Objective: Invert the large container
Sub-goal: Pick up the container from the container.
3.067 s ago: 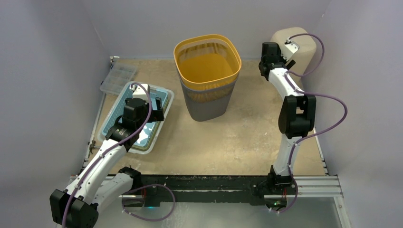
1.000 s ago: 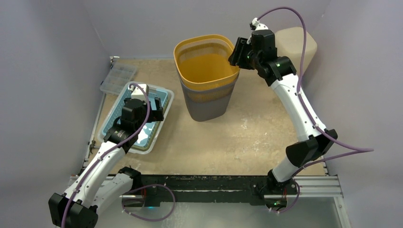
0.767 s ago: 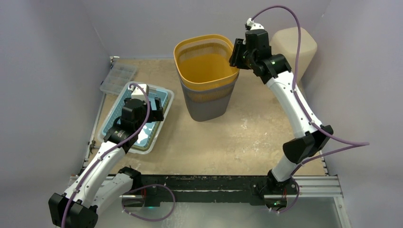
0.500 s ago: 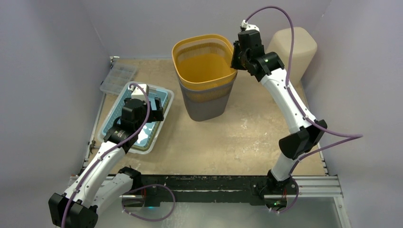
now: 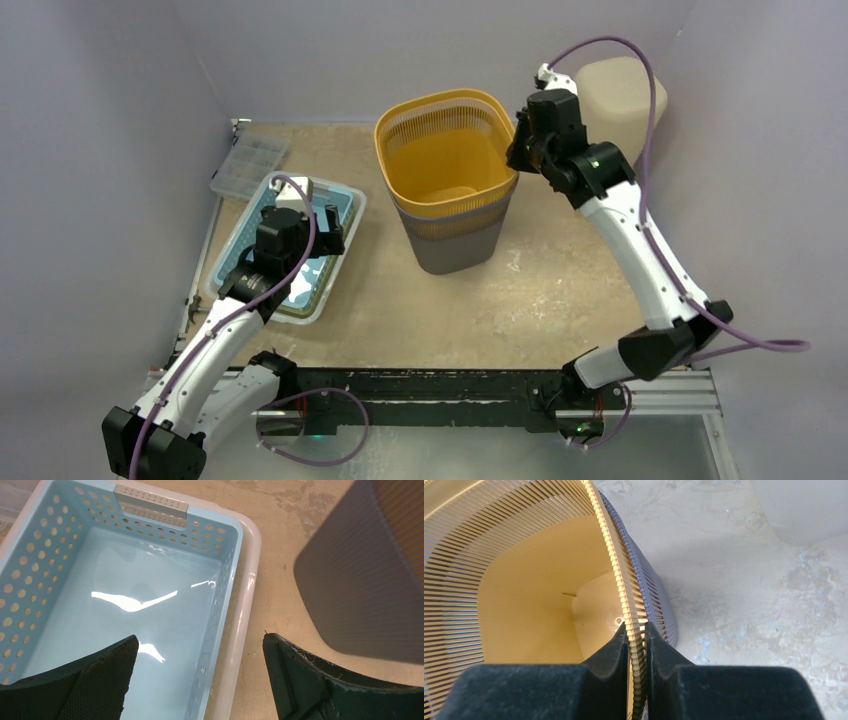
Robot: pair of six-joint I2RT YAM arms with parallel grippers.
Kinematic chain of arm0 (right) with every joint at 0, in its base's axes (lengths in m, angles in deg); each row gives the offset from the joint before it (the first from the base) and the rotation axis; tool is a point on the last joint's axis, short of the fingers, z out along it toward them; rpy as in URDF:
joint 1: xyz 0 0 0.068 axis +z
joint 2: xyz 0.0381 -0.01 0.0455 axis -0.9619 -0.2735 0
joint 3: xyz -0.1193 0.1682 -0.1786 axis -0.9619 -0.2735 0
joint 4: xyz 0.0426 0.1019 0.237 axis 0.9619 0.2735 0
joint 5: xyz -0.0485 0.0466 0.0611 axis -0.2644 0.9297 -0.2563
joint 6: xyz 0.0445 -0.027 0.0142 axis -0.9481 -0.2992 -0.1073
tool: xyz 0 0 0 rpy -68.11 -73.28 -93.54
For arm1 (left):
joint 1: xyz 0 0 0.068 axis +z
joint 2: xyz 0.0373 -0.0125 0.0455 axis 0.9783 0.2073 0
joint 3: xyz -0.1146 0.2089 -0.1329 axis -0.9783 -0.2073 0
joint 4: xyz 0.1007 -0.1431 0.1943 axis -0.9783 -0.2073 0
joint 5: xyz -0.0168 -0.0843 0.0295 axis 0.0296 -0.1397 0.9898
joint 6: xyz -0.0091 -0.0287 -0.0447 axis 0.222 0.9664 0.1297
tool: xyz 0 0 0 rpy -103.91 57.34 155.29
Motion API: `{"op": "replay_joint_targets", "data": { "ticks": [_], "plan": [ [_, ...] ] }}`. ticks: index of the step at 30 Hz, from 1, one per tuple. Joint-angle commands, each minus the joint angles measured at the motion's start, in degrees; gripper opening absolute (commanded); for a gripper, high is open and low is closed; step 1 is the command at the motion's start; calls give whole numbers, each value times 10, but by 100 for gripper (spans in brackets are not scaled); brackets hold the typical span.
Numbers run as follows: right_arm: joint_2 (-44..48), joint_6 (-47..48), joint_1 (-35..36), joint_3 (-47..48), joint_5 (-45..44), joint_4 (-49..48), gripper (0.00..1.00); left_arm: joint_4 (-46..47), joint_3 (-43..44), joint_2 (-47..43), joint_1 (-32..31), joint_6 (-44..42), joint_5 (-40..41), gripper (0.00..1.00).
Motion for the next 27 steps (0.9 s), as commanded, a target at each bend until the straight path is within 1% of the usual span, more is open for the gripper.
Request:
{"op": "replay_joint_targets", "data": {
  "ticks": [1, 4, 8, 11, 16, 22, 27],
  "plan": [
    [94, -48, 5, -29, 35, -69, 2, 12, 25, -9, 4, 1, 7, 93],
    [135, -63, 4, -70, 63, -67, 2, 11, 23, -12, 4, 11, 6, 93],
    [181, -84, 4, -123, 103, -65, 2, -17, 29, -22, 4, 67, -15, 94],
    [218, -108, 5, -177, 139, -73, 1, -52, 60, -33, 4, 124, -64, 94],
    [271, -156, 5, -254, 181, -100, 1, -65, 122, -49, 4, 204, -157, 94],
    [277, -162, 4, -256, 198, -87, 0, -59, 155, -62, 4, 261, -223, 94],
    [284, -165, 4, -250, 202, -85, 1, -35, 137, -65, 4, 305, -290, 92]
  ]
}}
